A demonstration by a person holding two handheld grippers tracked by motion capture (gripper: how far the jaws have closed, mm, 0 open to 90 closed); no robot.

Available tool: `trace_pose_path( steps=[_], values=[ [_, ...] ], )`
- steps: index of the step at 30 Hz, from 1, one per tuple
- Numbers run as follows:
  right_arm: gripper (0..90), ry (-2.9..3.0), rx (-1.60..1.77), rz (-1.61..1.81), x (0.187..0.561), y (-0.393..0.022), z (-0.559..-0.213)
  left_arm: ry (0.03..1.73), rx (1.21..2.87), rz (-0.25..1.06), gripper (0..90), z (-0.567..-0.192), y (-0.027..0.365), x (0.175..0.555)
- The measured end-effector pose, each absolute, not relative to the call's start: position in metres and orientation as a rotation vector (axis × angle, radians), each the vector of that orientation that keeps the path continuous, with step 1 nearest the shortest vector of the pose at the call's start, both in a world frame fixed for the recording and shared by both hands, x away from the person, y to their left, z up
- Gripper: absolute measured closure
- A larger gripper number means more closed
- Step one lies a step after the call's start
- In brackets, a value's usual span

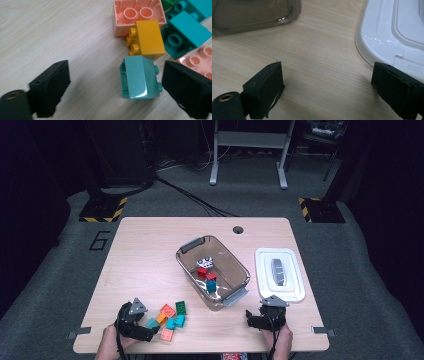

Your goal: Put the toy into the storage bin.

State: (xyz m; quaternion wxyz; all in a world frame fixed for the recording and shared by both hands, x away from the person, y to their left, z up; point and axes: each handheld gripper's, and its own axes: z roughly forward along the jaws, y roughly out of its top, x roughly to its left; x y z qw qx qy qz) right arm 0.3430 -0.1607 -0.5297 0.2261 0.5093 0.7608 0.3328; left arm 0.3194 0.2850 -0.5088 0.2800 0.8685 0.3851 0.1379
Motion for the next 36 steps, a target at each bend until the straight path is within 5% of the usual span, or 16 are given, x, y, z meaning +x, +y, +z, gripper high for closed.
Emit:
trace_pose_path(
  steps=[14, 36],
  values=[
    [9.6, 2.098, 1.405, 0.918, 0.343, -0.161, -0.53, 1.001, 2.276, 0.405, 55.9, -0.512, 0.29, 0.31],
    [9.6, 2.097, 1.405, 0.917, 0.343, -0.161, -0.53, 1.004, 2.248, 0.397, 56.5, -0.479, 0.292, 0.356]
  ],
)
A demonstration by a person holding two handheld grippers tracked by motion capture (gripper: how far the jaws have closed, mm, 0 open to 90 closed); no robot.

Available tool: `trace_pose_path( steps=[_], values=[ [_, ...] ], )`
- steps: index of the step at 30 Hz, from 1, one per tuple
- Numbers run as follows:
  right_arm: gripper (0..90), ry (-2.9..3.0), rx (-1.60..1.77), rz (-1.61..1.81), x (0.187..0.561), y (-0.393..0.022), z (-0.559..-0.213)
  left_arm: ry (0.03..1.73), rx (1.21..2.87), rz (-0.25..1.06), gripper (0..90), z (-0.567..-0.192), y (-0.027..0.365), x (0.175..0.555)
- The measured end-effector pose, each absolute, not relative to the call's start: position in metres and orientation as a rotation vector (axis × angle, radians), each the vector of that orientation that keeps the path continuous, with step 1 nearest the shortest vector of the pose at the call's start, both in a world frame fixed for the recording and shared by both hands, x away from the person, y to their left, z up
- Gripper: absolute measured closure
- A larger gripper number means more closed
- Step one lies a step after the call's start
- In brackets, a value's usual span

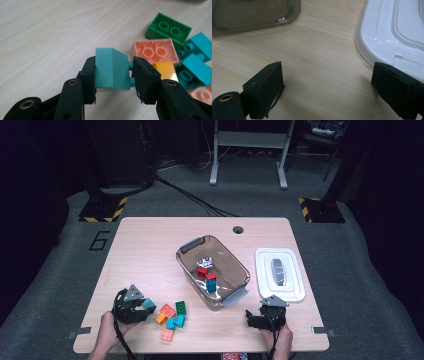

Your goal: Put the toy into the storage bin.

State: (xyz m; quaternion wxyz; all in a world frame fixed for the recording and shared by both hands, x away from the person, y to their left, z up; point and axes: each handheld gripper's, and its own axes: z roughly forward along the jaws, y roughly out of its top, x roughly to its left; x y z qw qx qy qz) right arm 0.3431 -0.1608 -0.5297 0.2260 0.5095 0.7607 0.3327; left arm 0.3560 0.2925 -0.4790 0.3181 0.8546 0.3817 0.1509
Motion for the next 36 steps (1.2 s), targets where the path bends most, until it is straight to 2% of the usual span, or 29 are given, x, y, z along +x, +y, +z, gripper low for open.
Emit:
trace_pose_path(
  steps=[20, 36],
  values=[
    [10.9, 2.088, 1.431, 0.924, 0.342, -0.16, -0.529, 0.921, 2.217, 0.427, 56.5, -0.416, 0.266, 0.409],
    [10.9, 2.087, 1.43, 0.921, 0.342, -0.161, -0.529, 0.89, 2.208, 0.448, 56.5, -0.383, 0.249, 0.436]
  ],
)
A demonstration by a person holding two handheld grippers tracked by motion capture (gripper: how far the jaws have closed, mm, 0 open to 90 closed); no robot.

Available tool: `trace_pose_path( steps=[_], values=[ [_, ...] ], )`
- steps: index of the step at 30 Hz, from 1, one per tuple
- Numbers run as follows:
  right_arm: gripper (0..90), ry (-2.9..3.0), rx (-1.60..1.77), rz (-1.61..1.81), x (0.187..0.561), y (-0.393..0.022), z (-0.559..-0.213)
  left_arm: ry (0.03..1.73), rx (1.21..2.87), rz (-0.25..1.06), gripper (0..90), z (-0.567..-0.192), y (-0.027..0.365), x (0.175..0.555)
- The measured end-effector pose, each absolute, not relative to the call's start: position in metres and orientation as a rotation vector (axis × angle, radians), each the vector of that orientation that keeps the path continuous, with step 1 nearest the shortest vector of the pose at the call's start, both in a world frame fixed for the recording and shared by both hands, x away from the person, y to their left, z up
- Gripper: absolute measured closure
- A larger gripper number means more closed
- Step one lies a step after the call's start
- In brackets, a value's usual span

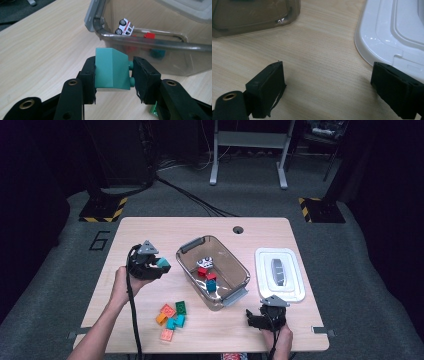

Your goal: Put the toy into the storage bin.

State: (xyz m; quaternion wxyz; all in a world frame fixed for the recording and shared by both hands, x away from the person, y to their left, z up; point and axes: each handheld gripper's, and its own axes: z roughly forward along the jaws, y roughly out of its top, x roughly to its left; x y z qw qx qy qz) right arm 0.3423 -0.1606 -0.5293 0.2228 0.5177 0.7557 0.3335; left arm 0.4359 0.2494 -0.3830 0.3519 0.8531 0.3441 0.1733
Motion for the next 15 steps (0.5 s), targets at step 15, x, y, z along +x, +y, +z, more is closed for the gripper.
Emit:
trace_pose_path(
  steps=[15],
  values=[
    [11.0, 2.085, 1.43, 0.92, 0.342, -0.161, -0.529, 0.867, 2.179, 0.454, 56.5, -0.359, 0.23, 0.454]
  ],
)
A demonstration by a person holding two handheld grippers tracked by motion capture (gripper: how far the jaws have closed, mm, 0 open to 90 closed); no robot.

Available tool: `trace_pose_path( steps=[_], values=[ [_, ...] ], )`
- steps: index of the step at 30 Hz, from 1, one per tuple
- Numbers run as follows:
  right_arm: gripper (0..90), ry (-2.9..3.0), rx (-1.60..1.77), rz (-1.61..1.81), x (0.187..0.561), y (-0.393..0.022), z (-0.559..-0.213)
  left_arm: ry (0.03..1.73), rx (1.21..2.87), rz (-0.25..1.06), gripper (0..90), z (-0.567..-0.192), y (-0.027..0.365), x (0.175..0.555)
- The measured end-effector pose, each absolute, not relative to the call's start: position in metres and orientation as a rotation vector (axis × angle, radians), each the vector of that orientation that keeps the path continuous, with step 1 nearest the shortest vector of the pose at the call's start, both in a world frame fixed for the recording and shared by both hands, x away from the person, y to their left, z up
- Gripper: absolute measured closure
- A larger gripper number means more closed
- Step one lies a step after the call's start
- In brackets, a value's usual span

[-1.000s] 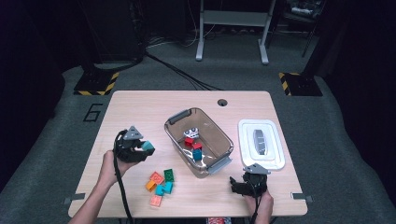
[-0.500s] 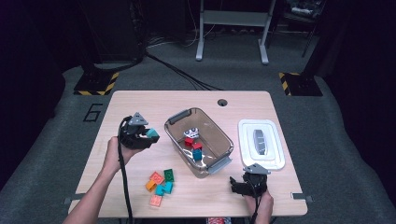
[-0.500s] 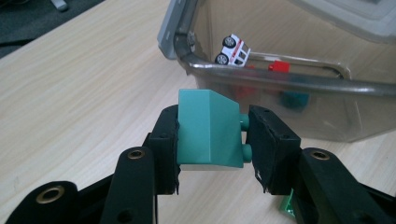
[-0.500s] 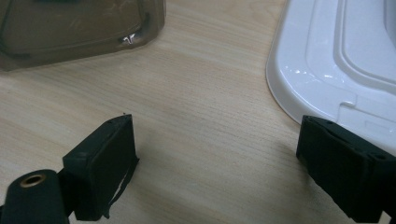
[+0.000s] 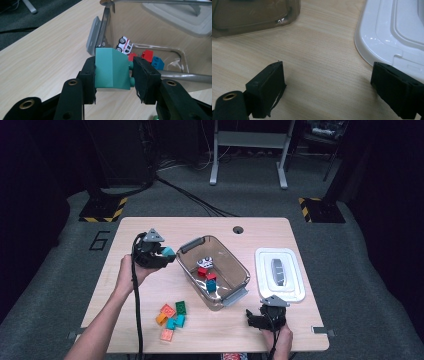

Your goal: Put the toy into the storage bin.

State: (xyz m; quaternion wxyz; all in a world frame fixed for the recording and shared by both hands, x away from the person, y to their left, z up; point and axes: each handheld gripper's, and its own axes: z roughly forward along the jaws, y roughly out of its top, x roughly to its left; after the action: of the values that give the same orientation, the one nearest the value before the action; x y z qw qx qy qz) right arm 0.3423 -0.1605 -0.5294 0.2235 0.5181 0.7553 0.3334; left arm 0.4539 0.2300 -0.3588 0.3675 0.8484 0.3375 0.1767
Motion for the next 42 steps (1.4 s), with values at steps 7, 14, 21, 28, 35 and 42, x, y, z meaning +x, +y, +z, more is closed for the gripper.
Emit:
trace_pose_path(
  steps=[7, 14, 21, 28, 35, 42],
  values=[
    [11.0, 2.085, 1.431, 0.921, 0.342, -0.16, -0.529, 0.834, 2.206, 0.431, 56.5, -0.355, 0.21, 0.462],
    [11.0, 2.084, 1.431, 0.92, 0.342, -0.16, -0.529, 0.809, 2.266, 0.388, 56.4, -0.362, 0.191, 0.471],
    [11.0, 2.084, 1.431, 0.92, 0.342, -0.16, -0.529, 0.809, 2.297, 0.364, 56.3, -0.372, 0.18, 0.475],
    [11.1, 2.086, 1.43, 0.92, 0.342, -0.161, -0.529, 0.801, 2.336, 0.328, 56.0, -0.383, 0.177, 0.475],
    [11.2, 2.086, 1.432, 0.922, 0.342, -0.16, -0.529, 0.798, 2.358, 0.318, 52.9, -0.384, 0.178, 0.476],
    [11.3, 2.084, 1.431, 0.919, 0.342, -0.161, -0.529, 0.817, 2.323, 0.313, 37.2, -0.38, 0.184, 0.47]
  ],
)
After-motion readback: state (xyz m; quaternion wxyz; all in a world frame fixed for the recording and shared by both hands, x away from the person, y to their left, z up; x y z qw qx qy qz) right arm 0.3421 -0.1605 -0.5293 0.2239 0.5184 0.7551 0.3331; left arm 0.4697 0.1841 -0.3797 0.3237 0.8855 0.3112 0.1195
